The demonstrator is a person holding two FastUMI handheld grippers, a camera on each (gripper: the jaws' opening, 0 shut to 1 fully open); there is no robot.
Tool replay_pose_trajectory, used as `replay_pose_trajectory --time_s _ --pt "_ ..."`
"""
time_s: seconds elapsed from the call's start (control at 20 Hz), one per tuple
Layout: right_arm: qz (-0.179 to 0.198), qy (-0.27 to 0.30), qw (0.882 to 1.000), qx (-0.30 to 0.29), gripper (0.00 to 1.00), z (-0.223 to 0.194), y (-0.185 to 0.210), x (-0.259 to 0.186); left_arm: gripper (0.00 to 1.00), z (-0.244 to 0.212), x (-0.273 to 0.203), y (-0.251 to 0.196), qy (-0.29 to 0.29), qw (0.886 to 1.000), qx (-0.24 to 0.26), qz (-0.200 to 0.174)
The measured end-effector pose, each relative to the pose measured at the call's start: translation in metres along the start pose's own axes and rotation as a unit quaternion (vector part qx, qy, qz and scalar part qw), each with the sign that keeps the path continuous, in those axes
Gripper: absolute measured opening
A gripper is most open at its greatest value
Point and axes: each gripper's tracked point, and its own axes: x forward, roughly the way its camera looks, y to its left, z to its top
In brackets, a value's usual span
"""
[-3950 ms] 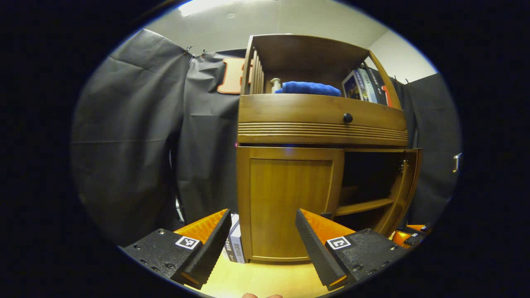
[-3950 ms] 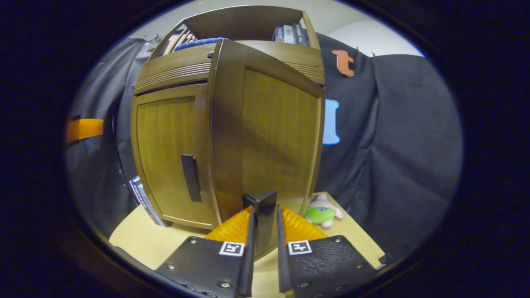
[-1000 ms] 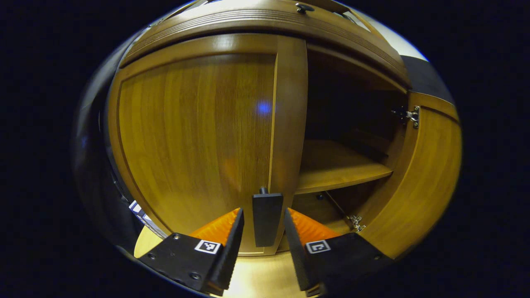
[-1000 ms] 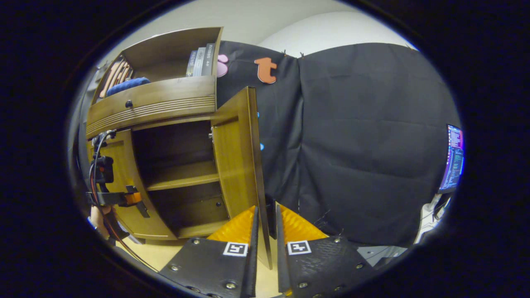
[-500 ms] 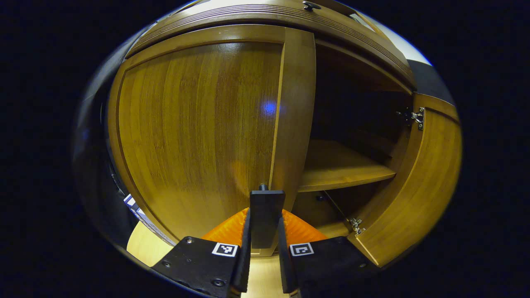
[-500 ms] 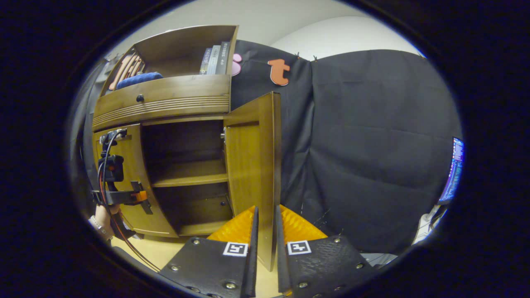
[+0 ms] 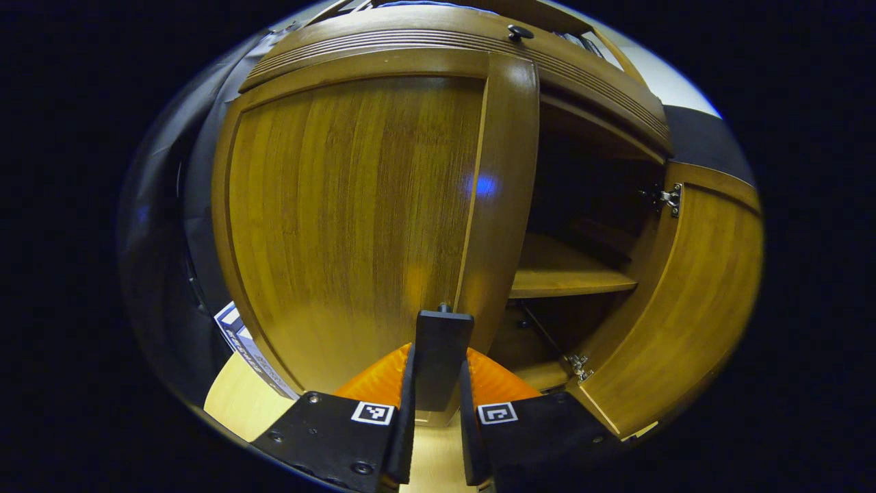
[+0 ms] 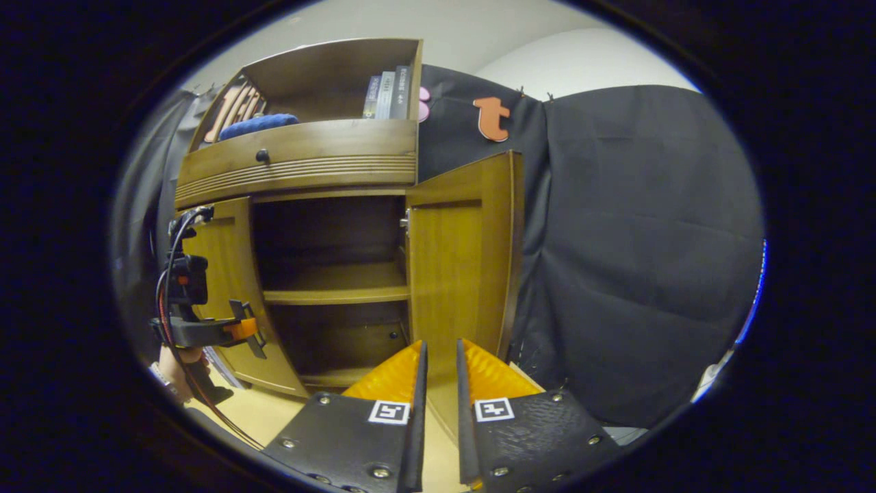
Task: Open the right door of the double-door shoe cabinet with the right hand, and open the left door with the left hand.
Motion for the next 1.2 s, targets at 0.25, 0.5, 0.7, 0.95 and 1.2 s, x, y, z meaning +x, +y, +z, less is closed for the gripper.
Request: replay_pose_trajectory --time_s 0.25,0.5,0.7,0.95,1.2 --pt "0.033 0.007 0.999 -0.002 0.21 -0.006 0.022 0.004 0.31 -0.005 -0.019 0.005 -0.001 1.0 -0.005 0.003" --pt "0.066 0.014 0.998 -0.006 0.21 -0.011 0.043 0.007 0.31 -0.011 -0.041 0.012 0.0 1.0 -0.013 0.009" --pt "0.095 0.022 0.995 -0.005 0.21 -0.015 0.06 0.013 0.3 -0.015 -0.059 0.02 0.002 1.0 -0.022 0.018" --pt "0.133 0.026 0.991 -0.011 0.21 -0.019 0.083 0.018 0.27 -0.021 -0.08 0.031 0.004 0.999 -0.037 0.028" --pt "0.172 0.034 0.984 -0.017 0.21 -0.025 0.107 0.022 0.29 -0.026 -0.097 0.041 0.007 0.997 -0.063 0.039"
